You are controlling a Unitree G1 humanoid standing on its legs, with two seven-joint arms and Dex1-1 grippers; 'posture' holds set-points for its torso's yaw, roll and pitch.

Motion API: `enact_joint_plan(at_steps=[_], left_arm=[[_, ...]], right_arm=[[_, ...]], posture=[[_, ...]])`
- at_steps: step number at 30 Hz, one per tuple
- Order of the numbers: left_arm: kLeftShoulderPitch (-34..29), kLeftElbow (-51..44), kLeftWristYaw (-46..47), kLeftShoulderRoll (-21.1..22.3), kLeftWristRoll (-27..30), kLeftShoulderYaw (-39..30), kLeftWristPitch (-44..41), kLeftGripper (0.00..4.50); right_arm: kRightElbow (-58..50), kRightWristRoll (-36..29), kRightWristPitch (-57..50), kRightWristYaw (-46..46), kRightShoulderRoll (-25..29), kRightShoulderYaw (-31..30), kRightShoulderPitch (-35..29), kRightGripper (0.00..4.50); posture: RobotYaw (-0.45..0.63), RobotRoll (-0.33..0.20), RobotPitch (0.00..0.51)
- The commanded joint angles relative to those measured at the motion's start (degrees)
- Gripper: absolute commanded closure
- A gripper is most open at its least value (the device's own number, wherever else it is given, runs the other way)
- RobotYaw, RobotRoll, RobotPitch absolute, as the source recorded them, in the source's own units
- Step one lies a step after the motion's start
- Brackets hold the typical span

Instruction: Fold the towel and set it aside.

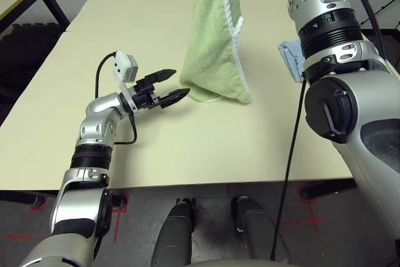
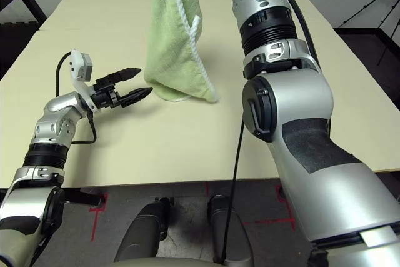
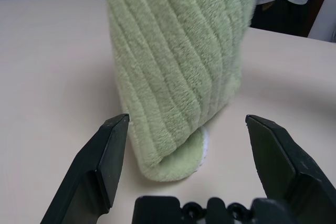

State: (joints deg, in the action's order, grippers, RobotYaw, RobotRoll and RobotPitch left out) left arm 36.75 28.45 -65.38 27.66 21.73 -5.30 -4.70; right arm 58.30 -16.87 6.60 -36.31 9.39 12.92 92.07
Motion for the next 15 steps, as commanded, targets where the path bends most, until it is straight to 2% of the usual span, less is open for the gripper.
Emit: enact_joint_plan(at_steps=[1,3,5,7,11,15], left_arm=[[-2.06,-4.58,3.47,1.10,-3.45,2.34,-2.35,0.00],[-1.70,-6.28,8.31,0.92,-5.53,2.20,-2.75,0.00],[1.00,-10.23,19.13,-0.95,-6.48,-0.17,-7.48,0.00],[2.68,-14.11,25.47,-2.38,-5.71,-1.67,-12.01,0.00],[8.08,-23.98,35.99,-5.70,0.34,-5.23,-29.75,0.00],[11.95,-28.54,42.81,-7.66,4.19,-7.92,-41.43,0.00]], right_arm=[[0.61,1.38,-1.49,1.53,-1.26,-1.38,-1.23,4.47],[0.38,1.63,-1.96,1.98,-1.74,-1.77,-1.55,4.47],[0.07,2.17,-2.63,2.42,-2.65,-2.41,-2.20,4.47],[-0.02,2.47,-2.91,2.67,-3.17,-2.75,-2.62,4.47],[0.82,3.22,-3.43,3.78,-4.43,-3.42,-4.03,4.47],[2.28,4.45,-2.59,5.33,-4.78,-3.99,-4.93,4.47]], posture=[[0.02,0.000,0.130],[0.02,0.000,0.130],[0.04,0.000,0.133],[0.04,0.000,0.134],[0.05,0.000,0.136],[0.05,0.000,0.136]])
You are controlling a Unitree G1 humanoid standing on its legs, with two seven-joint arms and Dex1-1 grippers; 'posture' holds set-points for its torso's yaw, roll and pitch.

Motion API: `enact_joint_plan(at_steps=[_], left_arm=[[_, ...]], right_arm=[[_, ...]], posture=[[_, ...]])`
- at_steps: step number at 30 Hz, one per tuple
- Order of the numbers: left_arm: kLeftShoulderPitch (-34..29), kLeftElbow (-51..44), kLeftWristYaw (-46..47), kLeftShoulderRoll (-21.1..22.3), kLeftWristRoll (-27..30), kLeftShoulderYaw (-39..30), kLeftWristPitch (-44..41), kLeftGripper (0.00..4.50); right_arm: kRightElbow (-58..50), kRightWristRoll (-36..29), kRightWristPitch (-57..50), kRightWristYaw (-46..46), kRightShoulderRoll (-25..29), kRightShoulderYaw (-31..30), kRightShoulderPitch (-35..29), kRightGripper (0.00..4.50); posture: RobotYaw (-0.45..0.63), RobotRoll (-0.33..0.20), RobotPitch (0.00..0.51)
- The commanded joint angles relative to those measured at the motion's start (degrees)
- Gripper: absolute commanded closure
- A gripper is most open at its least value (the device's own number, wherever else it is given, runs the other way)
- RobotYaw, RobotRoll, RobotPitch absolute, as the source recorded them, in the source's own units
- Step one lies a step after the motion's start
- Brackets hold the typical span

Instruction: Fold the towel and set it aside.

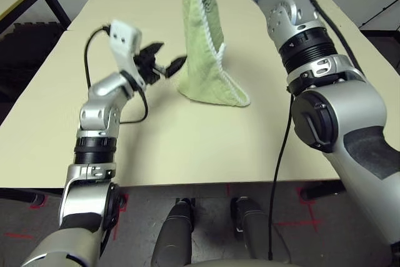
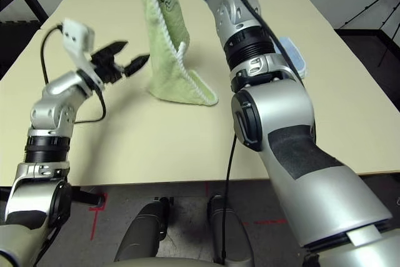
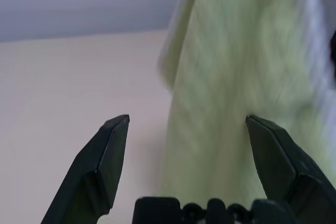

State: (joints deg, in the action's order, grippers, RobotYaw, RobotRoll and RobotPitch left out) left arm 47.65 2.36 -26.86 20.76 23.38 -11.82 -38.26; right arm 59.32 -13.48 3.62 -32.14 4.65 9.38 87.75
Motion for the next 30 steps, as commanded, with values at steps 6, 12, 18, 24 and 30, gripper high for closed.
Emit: enact_joint_plan(at_steps=[6,12,18,24,30], left_arm=[[4.10,-7.94,11.01,-0.69,6.38,-3.26,-22.42,0.00],[6.62,-13.21,16.38,-2.50,9.09,-6.49,-31.56,0.00],[8.32,-14.11,19.12,-5.02,8.43,-4.47,-35.38,0.00],[6.27,-13.57,18.51,-7.26,7.98,-1.56,-35.22,0.00],[0.63,-10.60,17.20,-6.12,5.02,3.95,-30.96,0.00]], right_arm=[[5.06,3.70,2.79,3.35,0.10,-0.97,-1.08,4.47],[7.35,4.93,4.33,4.32,-0.24,-0.93,-1.12,4.47],[7.96,5.30,4.74,4.56,-0.31,-0.75,-1.17,4.47],[8.08,5.07,4.98,4.89,-0.08,-0.43,-0.61,4.47],[7.46,3.98,5.47,4.81,0.53,0.84,0.95,4.47]], posture=[[0.05,0.000,0.137],[0.06,0.000,0.139],[0.06,0.000,0.138],[0.05,0.000,0.134],[0.04,0.000,0.133]])
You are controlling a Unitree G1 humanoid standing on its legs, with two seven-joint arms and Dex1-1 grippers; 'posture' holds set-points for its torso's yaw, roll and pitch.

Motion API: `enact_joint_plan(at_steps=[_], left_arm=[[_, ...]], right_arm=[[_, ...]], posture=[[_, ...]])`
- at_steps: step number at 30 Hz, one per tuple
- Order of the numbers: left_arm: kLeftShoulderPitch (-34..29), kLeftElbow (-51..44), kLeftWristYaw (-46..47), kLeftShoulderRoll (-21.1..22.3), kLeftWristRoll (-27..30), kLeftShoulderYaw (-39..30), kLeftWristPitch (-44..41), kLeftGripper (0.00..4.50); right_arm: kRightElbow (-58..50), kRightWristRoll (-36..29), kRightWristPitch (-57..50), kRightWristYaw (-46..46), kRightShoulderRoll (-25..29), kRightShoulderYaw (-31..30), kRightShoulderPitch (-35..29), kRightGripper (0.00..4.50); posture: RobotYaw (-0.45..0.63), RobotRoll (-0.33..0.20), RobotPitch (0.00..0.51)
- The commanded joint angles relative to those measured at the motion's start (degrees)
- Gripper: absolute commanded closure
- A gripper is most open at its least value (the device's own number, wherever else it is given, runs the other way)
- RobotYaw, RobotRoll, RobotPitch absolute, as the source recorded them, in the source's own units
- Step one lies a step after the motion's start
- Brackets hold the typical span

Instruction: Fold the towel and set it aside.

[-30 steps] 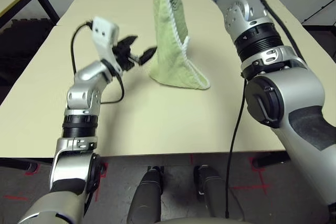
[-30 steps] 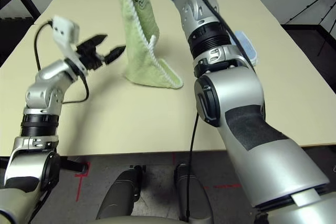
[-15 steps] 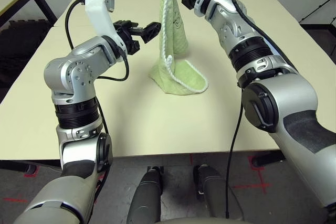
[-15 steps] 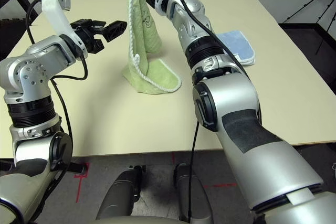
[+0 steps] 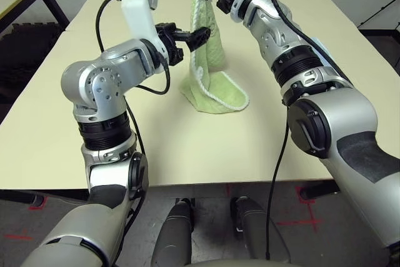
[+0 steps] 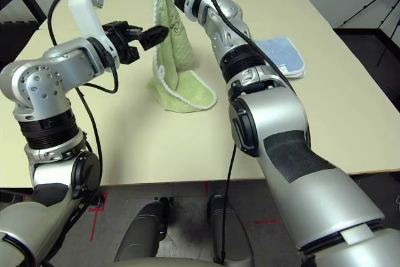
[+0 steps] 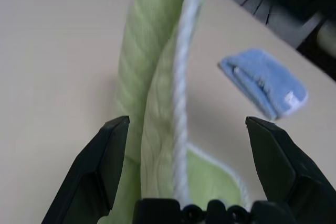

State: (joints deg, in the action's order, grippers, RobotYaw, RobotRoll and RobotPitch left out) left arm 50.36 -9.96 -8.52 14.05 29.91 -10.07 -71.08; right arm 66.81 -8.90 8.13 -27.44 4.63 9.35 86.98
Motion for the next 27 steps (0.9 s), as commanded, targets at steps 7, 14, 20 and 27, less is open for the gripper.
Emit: enact_joint_plan(at_steps=[7,14,20,27], left_arm=[[-6.33,8.21,-7.93,7.37,-6.40,7.66,11.45,0.00],[-6.73,19.75,-11.28,10.62,-9.49,6.84,18.24,0.00],[-0.25,16.22,-10.28,5.92,-2.45,-0.30,12.66,0.00],[6.85,2.87,-5.26,2.50,2.15,-3.07,2.94,0.00]], right_arm=[[-0.23,-2.62,2.03,0.19,3.70,3.71,5.65,4.47],[-0.09,-2.92,2.80,0.17,6.75,4.78,6.54,4.47],[-0.80,-2.72,2.14,-0.97,6.19,4.24,5.86,4.47],[-0.88,-1.57,0.16,-1.93,2.43,2.13,2.98,4.47]], posture=[[0.03,0.000,0.133],[0.03,0.000,0.134],[0.01,0.000,0.133],[0.04,0.000,0.138]])
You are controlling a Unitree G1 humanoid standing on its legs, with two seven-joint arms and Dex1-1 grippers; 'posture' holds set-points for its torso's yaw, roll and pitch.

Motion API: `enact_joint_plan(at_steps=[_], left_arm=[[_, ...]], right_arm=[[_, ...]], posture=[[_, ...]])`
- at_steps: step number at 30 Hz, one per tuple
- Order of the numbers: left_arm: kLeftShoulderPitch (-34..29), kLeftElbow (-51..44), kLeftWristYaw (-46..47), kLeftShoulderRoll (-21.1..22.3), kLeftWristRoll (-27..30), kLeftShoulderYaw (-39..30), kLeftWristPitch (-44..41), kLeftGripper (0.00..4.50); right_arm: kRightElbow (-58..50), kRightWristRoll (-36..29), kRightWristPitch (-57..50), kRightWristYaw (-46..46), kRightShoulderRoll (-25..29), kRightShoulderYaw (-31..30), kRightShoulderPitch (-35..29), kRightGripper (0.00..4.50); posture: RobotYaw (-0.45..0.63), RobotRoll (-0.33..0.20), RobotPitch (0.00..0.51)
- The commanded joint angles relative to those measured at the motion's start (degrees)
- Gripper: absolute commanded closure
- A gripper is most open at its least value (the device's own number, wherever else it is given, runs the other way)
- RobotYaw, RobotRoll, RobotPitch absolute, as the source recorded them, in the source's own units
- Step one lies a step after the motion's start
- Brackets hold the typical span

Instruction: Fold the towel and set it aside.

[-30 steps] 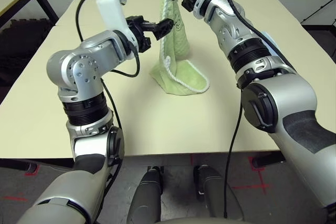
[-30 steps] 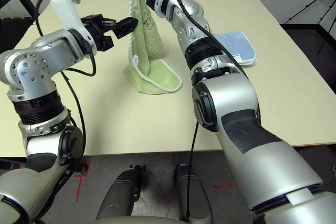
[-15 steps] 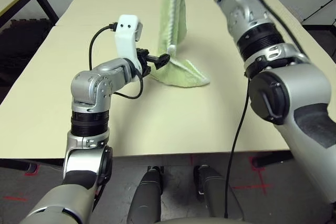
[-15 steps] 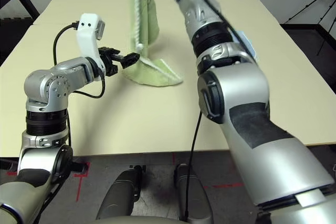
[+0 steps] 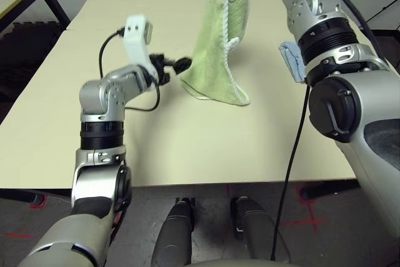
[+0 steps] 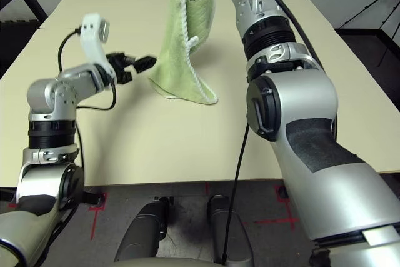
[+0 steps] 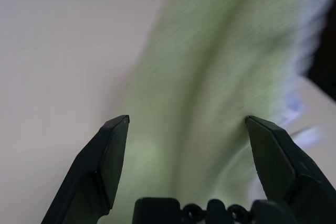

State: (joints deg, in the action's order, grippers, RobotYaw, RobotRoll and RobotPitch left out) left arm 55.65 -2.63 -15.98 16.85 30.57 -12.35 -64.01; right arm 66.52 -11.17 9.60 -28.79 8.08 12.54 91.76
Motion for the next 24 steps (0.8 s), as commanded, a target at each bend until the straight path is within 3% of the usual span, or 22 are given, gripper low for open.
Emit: enact_joint_plan(at_steps=[1,8,17,24], left_arm=[[2.13,-5.31,2.77,-0.66,1.88,-1.12,-5.06,0.00],[2.48,-5.89,6.97,-3.65,-1.13,2.66,-4.92,0.00],[-1.12,5.54,12.69,-7.70,-11.49,8.04,7.36,0.00],[-7.31,7.55,11.80,-4.96,-15.22,8.70,9.75,0.00]], right_arm=[[-0.71,0.65,-1.50,-0.57,-1.22,-1.21,-2.09,4.47],[-1.51,0.24,-2.18,-0.38,-2.63,-1.07,-2.51,4.47],[-2.77,-1.45,-2.18,-0.18,-2.20,0.29,-0.14,4.47],[-1.67,-2.47,-1.22,1.44,1.05,1.70,2.59,4.47]], posture=[[0.05,0.000,0.139],[0.06,0.000,0.136],[0.05,0.000,0.131],[0.04,0.000,0.135]])
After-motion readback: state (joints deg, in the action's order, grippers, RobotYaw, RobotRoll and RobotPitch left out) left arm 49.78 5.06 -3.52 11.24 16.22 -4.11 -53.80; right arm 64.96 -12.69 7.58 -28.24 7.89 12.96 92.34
